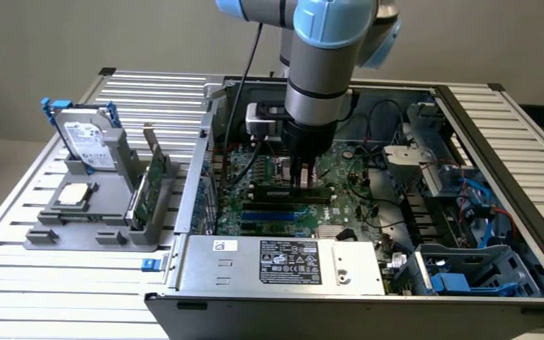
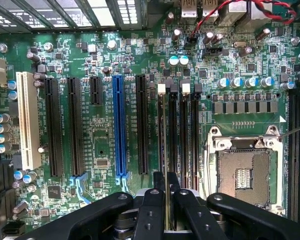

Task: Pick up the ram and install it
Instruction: 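Insert the ram into the slot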

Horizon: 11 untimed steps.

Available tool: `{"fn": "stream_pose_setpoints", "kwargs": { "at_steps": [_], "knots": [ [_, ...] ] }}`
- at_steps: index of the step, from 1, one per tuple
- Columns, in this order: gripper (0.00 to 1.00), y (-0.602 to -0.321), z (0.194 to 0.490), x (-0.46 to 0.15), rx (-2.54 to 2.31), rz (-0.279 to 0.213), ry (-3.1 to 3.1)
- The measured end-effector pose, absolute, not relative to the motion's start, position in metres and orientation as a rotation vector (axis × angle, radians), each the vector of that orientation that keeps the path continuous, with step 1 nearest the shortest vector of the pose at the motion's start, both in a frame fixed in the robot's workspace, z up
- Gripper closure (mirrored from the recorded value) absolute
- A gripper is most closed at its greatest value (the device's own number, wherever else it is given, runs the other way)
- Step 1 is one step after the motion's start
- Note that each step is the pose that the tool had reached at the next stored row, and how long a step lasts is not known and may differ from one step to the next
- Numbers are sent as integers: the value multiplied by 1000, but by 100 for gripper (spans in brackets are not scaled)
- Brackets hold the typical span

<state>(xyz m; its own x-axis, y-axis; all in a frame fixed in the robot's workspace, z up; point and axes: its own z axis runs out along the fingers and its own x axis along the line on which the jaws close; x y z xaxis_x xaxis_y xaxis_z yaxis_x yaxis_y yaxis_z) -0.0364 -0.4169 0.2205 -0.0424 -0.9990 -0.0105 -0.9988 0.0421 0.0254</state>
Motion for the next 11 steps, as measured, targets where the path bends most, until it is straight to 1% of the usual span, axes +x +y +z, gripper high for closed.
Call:
{"fn": "stream_pose_setpoints", "kwargs": {
  "at_steps": [7,8,9,10,11],
  "knots": [
    [86,-417,220,-36,2167,-40,-2260],
    [84,-417,220,-36,2167,-40,-2260],
    [78,-417,220,-36,2167,-41,-2260],
    [78,-417,220,-36,2167,-41,-2260],
    [72,-417,220,-36,2167,-41,-2260]
  ]
}}
